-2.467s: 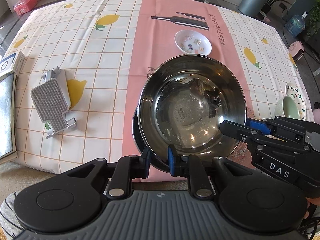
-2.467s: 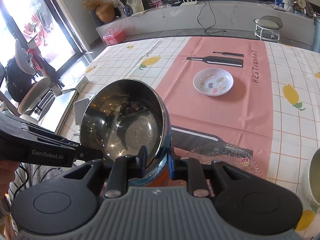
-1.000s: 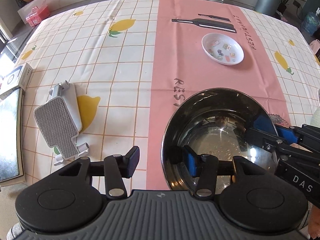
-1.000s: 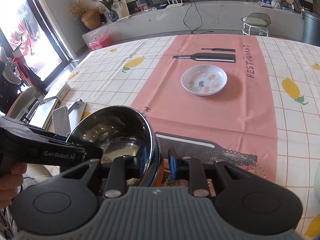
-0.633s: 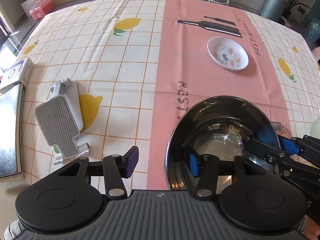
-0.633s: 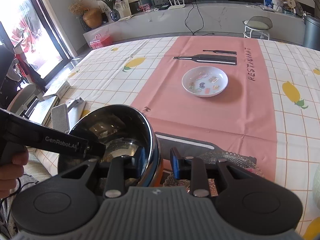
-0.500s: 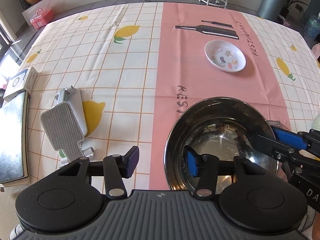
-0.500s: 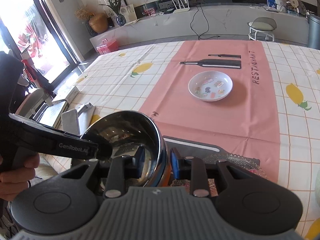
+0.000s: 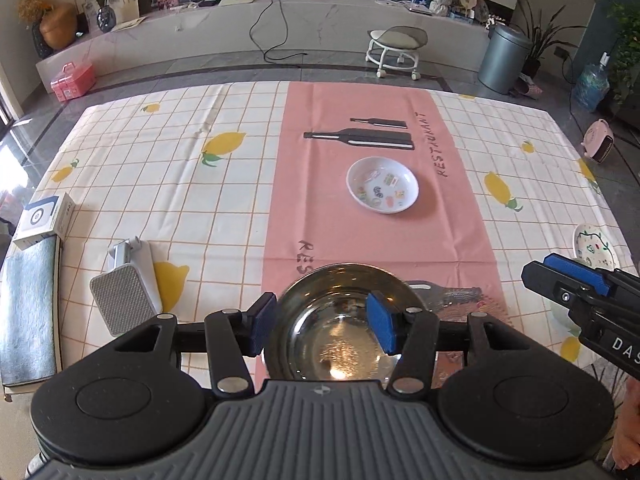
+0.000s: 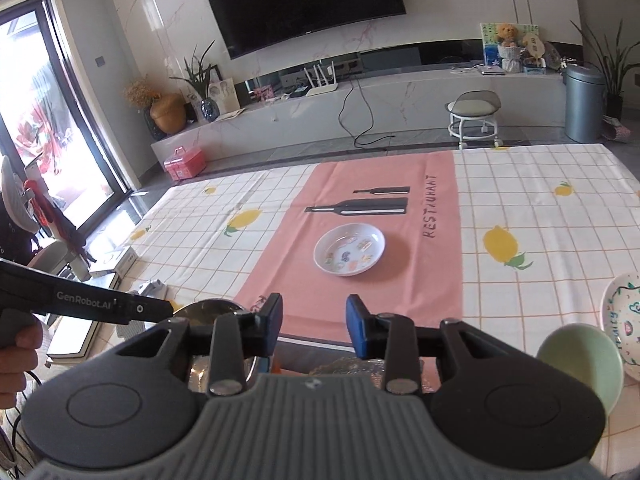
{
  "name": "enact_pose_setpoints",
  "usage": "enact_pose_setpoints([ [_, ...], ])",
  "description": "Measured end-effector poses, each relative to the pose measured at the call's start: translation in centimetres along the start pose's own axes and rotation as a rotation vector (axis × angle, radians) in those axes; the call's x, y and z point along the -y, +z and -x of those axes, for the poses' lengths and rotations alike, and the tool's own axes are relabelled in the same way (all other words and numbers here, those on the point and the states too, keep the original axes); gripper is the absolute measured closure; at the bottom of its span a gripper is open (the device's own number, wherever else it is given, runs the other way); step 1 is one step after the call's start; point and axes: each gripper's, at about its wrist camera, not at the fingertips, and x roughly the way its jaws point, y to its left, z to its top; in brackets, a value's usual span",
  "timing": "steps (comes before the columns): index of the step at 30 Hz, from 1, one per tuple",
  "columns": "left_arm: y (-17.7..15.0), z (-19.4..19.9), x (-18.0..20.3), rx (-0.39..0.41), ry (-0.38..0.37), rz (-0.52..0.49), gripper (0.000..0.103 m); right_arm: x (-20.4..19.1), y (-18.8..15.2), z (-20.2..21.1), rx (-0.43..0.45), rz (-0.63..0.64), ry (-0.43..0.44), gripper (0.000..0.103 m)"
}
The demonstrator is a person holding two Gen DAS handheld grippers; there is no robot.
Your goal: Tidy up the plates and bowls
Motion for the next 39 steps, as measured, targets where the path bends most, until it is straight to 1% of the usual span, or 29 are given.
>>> enact_pose_setpoints([
  [6,0.1,0.7,3.3,-0.001,-0.039,-0.074,0.041,3.1,-1.1,1.0,-0.011,-0.085,-0.042,0.068],
  [11,0.1,0.5,5.9,-0.004,-0.072,-0.110,0.041,5.5,-1.2,1.5,0.009,-0.144,-0.087,0.068],
  [13,0.1,0.3,6.7,-0.013,-0.082,-0.131,0.041,6.0,-1.2,1.6,0.013,-0.154,-0.084,0.067],
  [16,0.8,0.3,7.5,0.021,-0.102,-0.156,0.041,6.7,-1.5,1.6,0.016,-0.164,-0.086,0.068],
  [18,1.6,0.2,8.1,0.036,-0.097,-0.165,0.042,7.1,-1.6,1.6,0.013,-0.171,-0.121,0.067],
  [20,2.2,0.3,8.6,0.051,-0.077,-0.147,0.041,7.4,-1.5,1.6,0.021,-0.165,-0.153,0.067],
  [22,2.7,0.5,9.4,0.069,-0.089,-0.141,0.041,8.1,-1.2,2.0,0.031,-0.177,-0.170,0.068],
  [23,2.9,0.5,10.0,0.070,-0.107,-0.140,0.041,8.4,-1.0,2.3,0.035,-0.189,-0.178,0.068],
  [25,3.1,0.0,11.3,0.049,-0.158,-0.150,0.041,9.7,-0.3,3.0,0.041,-0.216,-0.226,0.068],
  [26,3.2,-0.5,12.1,0.025,-0.183,-0.162,0.041,10.4,0.1,3.3,0.042,-0.225,-0.280,0.068],
  [27,3.2,-1.1,13.1,-0.008,-0.206,-0.176,0.041,11.1,0.6,3.7,0.048,-0.233,-0.366,0.068],
  [28,3.2,-1.6,13.9,-0.031,-0.223,-0.184,0.041,11.8,0.8,4.1,0.055,-0.244,-0.427,0.068],
  [29,3.1,-2.3,14.8,-0.058,-0.244,-0.195,0.041,12.6,0.9,4.6,0.064,-0.273,-0.476,0.068],
  [30,3.0,-2.9,15.6,-0.084,-0.263,-0.208,0.041,13.9,0.3,5.3,0.079,-0.338,-0.504,0.067],
  [31,2.7,-3.6,16.5,-0.114,-0.285,-0.229,0.041,15.0,-0.4,5.8,0.091,-0.407,-0.506,0.067],
  [32,2.6,-4.1,17.3,-0.141,-0.301,-0.250,0.041,15.8,-1.1,6.0,0.088,-0.445,-0.495,0.067],
  [34,2.2,-5.2,18.7,-0.186,-0.323,-0.289,0.041,17.6,-2.5,5.3,0.031,-0.427,-0.434,0.068],
  [35,2.2,-5.6,19.2,-0.195,-0.324,-0.299,0.041,18.6,-3.2,5.1,0.007,-0.441,-0.425,0.068],
  [37,1.9,-6.4,20.4,-0.210,-0.309,-0.322,0.041,20.6,-4.2,4.7,-0.036,-0.511,-0.423,0.067],
  [39,1.8,-7.1,21.4,-0.220,-0.300,-0.340,0.041,21.8,-4.8,4.3,-0.079,-0.550,-0.424,0.067],
])
